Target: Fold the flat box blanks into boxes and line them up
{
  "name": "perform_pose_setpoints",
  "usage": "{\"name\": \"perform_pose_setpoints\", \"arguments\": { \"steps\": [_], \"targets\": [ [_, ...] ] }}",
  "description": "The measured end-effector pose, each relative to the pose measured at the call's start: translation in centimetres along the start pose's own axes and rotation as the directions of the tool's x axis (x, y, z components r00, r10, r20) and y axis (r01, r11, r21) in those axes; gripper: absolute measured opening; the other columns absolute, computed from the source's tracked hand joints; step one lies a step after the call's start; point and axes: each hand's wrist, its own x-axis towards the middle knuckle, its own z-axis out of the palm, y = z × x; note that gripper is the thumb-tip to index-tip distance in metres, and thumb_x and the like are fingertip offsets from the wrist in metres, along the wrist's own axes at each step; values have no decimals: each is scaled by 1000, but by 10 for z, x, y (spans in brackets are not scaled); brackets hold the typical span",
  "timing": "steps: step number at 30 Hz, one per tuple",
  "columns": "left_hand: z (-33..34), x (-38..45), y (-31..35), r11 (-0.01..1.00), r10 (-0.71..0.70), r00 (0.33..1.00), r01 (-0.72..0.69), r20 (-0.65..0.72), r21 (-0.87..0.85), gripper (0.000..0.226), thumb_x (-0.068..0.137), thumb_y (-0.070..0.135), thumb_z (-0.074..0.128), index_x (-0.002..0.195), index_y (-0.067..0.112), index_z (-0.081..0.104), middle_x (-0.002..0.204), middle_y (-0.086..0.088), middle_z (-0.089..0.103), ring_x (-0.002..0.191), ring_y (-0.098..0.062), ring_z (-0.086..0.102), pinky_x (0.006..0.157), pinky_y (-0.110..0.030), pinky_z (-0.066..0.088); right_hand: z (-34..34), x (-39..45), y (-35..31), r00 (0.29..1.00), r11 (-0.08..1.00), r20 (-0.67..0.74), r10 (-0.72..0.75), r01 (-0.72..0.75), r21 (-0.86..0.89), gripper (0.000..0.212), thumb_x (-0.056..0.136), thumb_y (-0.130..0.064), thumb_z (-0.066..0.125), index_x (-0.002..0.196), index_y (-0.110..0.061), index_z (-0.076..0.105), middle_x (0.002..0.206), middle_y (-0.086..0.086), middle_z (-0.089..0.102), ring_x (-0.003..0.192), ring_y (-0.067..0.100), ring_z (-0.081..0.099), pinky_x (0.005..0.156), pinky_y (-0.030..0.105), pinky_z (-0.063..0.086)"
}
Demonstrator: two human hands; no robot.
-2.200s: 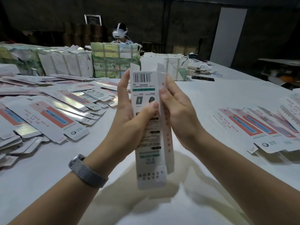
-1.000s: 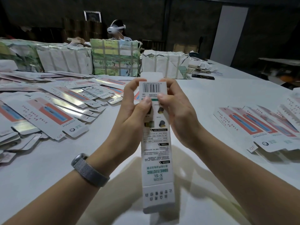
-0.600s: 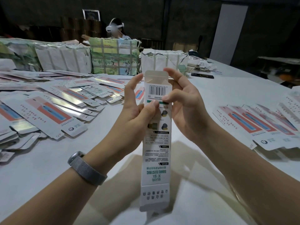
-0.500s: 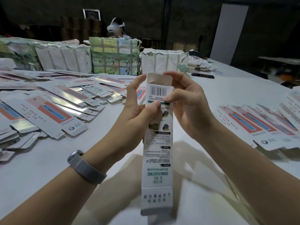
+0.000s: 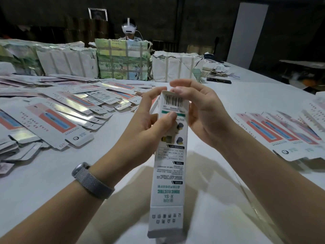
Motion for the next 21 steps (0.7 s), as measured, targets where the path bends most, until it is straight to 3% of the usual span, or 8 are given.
{"name": "perform_pose_setpoints", "arguments": {
  "steps": [6, 13, 21],
  "targets": [
    [-1, -1, 1, 1000, -27, 1000, 27, 16, -7, 59, 88, 25, 62, 139, 40, 36, 88, -12, 74, 73, -21, 74, 62, -31, 58, 1, -2, -4, 999, 989, -10, -49, 47, -142, 14, 90, 2, 59, 85, -5, 71, 78, 6, 70, 82, 26, 66, 72, 34, 56],
    [-2, -1, 2, 1000, -25, 999, 24, 41, 20, 65, 84, 24, 72, 134, 47, 37, 94, -11, 77, 78, -24, 77, 64, -34, 61, -2, -2, -7, 996, 979, -50, -72, 61, -196, 13, 91, -2, 61, 85, -6, 72, 77, 7, 70, 81, 27, 68, 67, 33, 57],
    [-5, -1, 1, 996, -33, 999, 31, 25, 84, 75, 71, 39, 79, 134, 54, 40, 96, -10, 77, 83, -28, 76, 66, -43, 62, -12, 0, -13, 999, 959, 27, -45, 51, -280, 14, 92, -4, 61, 87, -8, 74, 79, 8, 72, 81, 28, 71, 61, 32, 58]
  ]
}}
